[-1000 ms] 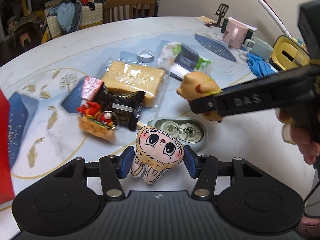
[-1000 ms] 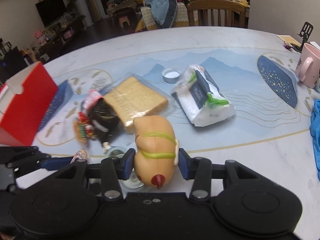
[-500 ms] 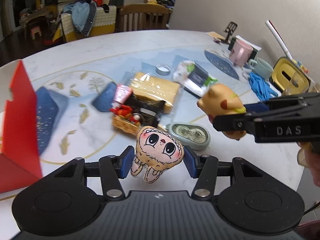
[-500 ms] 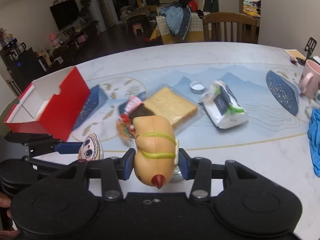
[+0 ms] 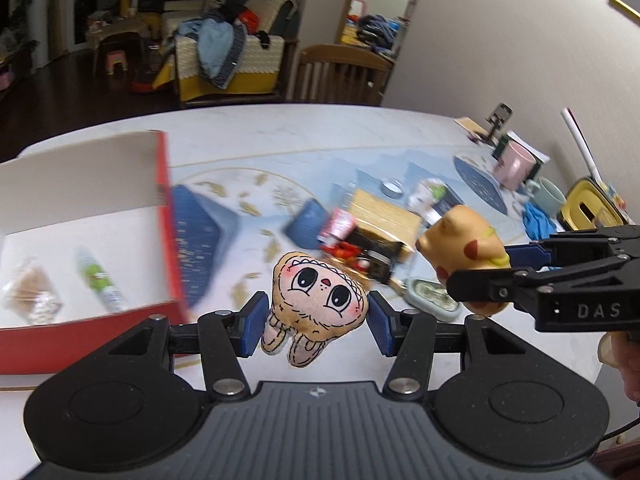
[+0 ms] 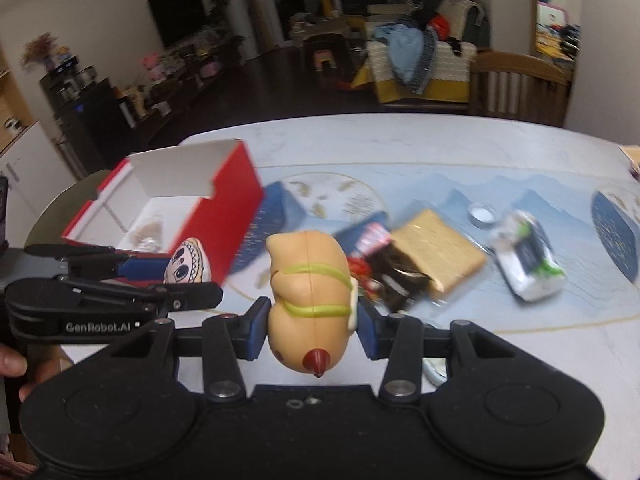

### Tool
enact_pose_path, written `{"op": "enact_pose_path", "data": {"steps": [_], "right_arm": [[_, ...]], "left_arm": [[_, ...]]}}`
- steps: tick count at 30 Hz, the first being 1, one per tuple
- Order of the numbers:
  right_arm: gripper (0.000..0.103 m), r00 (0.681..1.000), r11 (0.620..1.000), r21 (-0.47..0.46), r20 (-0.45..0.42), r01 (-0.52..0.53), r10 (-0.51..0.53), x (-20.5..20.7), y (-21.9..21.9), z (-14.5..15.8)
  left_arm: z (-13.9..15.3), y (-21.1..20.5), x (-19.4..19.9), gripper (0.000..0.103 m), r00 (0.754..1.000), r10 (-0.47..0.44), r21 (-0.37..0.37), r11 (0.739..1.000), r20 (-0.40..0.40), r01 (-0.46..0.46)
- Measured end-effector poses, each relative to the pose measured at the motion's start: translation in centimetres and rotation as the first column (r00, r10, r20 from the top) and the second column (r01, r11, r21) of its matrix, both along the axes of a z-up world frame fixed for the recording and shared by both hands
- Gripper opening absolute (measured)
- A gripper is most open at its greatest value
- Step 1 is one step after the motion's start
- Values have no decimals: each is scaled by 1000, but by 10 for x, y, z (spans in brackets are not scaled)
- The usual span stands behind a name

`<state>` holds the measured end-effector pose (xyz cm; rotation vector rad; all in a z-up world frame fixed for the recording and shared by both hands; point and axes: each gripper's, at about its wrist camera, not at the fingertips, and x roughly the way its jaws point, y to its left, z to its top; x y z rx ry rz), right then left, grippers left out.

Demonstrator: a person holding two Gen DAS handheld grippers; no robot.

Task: Organize objects
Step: 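Carry the doll and yellow toy into the red box and lower them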

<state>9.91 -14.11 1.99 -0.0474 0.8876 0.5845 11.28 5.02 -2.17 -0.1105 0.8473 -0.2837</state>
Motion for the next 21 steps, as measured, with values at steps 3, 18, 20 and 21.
{"op": "enact_pose_path", "data": {"steps": [3,18,20,21], "right_arm": [[44,999,999,-3,11,-43,43,-1,23,7],[44,971,973,-37,67,-226,228,2,146,29],[44,969,971,-48,62,-236,238,7,162,26],[44,968,969,-52,57,-240,243,9,169,24]], "left_arm": [[7,22,-3,53,1000,25,3,1000,6,-25],[28,136,7,53,990,138,85,986,39,-141],[26,149,11,53,987,157,91,983,33,-159],[24,156,14,53,986,163,94,982,31,-165]]}}
